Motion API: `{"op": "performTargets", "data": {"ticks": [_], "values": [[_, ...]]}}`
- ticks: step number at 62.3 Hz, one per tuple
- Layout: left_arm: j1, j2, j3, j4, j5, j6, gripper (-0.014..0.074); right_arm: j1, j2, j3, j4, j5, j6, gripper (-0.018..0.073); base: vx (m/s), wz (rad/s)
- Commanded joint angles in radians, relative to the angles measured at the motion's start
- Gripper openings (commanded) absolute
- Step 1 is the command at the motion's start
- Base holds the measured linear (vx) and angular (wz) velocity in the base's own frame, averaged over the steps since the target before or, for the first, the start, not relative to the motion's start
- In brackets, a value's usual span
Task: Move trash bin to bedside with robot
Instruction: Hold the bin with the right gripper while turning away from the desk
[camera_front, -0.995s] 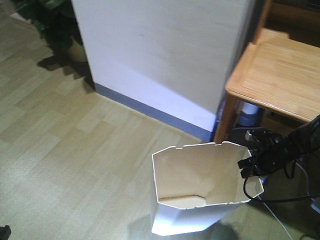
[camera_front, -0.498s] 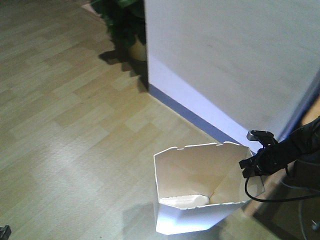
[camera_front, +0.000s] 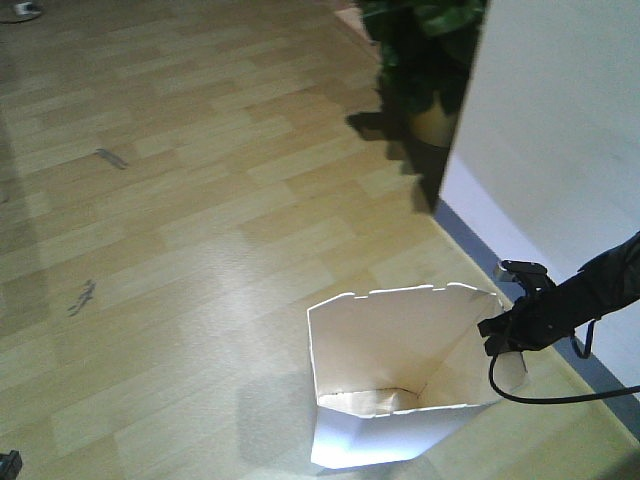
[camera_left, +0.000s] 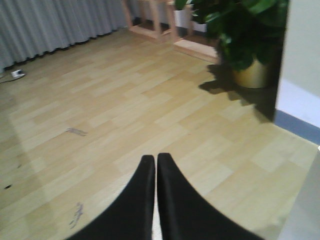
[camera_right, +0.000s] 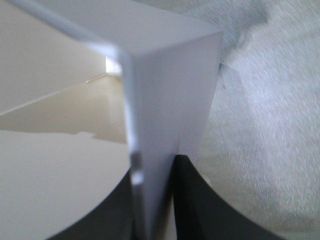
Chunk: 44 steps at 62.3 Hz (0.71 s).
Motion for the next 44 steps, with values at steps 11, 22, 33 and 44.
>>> {"op": "performTargets", "data": {"ticks": [11,22,33,44], "values": [[0.000,-0.020,0.018,0.000,-0.069,-0.005,-0.0007,-0.002,-0.078,-0.008,0.057,0.176,-0.002,-0.0001,0.18,0.60],[0.000,-0.020,0.018,0.000,-0.069,-0.005,-0.0007,-0.002,-0.078,-0.008,0.057,0.176,-0.002,-0.0001,0.19,0.48],[0.000,-0.020,0.018,0.000,-0.069,-0.005,-0.0007,-0.002,-0.078,-0.008,0.057,0.176,-0.002,-0.0001,0.20,0.41],[0.000,-0.020,0.018,0.000,-0.069,-0.005,-0.0007,-0.002,-0.078,-0.008,0.057,0.176,-0.002,-0.0001,0.22,0.39]]}}
